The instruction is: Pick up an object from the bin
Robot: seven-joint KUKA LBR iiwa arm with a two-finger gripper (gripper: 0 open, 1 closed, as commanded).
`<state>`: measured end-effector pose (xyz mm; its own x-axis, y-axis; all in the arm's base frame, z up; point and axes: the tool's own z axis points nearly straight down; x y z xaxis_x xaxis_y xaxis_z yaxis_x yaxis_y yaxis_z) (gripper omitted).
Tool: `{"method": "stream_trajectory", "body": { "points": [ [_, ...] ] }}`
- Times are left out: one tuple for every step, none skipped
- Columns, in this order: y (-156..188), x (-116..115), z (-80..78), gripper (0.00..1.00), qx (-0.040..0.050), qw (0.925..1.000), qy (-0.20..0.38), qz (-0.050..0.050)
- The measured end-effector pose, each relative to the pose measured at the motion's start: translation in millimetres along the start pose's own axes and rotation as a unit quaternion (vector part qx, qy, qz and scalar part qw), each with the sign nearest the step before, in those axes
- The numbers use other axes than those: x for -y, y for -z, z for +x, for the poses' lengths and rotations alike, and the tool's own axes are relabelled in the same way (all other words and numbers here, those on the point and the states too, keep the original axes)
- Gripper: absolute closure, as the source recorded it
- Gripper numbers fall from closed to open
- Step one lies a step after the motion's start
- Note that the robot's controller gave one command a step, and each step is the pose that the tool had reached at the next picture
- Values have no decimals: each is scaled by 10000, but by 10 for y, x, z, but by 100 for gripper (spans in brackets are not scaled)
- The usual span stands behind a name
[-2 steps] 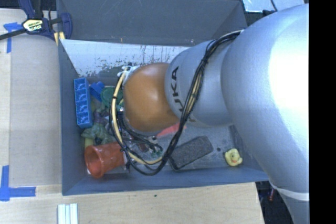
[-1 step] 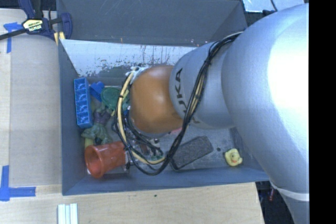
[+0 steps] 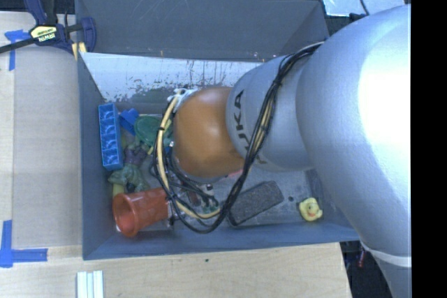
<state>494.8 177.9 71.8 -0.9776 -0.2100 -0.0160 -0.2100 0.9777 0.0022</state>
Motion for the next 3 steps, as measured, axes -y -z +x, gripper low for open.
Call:
{"method": "stream_trajectory", "body": {
  "points": [
    [-18,44,68,100,-23,9993,-363,2],
    [-18,44,68,100,-23,9993,-365,2],
    [579,48,-23,100,-27,9999,109,3]
  ]
}}
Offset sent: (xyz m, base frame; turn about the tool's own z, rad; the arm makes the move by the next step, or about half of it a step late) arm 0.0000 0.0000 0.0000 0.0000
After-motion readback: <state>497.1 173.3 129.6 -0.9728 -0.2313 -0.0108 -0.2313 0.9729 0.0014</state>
